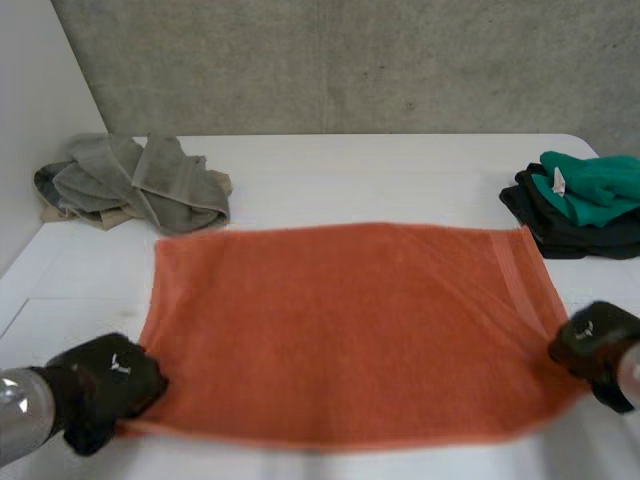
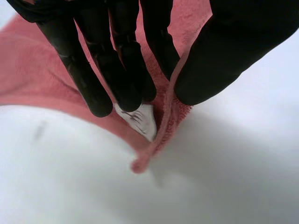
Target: Fold the laundry.
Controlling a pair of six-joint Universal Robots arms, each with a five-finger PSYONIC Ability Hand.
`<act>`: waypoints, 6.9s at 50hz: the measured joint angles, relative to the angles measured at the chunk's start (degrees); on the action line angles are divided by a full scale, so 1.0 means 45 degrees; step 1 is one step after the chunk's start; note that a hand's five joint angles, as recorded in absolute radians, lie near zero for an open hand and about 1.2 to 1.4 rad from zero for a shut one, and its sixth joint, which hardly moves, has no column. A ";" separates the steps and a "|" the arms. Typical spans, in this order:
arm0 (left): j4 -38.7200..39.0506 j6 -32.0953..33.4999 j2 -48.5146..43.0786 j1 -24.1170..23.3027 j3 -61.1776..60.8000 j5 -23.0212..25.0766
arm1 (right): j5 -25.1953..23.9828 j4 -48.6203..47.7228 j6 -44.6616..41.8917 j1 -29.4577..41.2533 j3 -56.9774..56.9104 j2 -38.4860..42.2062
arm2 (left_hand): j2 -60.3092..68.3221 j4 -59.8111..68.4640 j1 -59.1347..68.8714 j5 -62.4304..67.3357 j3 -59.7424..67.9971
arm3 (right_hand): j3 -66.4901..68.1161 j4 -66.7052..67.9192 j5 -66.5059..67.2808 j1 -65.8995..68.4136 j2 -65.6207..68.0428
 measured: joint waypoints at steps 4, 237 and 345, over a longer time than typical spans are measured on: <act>-0.0296 0.0245 0.0007 0.0025 0.0498 -0.0064 | -0.0048 0.0253 -0.0424 -0.0354 0.0161 -0.0181 | 0.0000 0.0000 0.0000 0.0000 0.0001 | 0.0000 0.0000 0.0000 0.0000 0.0001; 0.8087 -0.9244 -0.7862 -0.7490 0.6991 -0.5975 | -0.1777 -0.3430 0.9995 0.5638 -0.8364 0.7365 | -1.2637 -1.2710 -1.2051 -1.2226 -1.2537 | -1.2444 -1.2550 -1.2460 -1.1236 -1.2280; 0.7521 -1.1096 -0.5777 -0.6184 0.9648 0.1914 | -0.8390 -1.5971 1.4965 -0.5427 -1.1925 1.2253 | -1.2637 -1.2710 -1.2050 -1.2227 -1.2537 | -0.0415 0.0016 -0.1454 -0.1406 -0.0490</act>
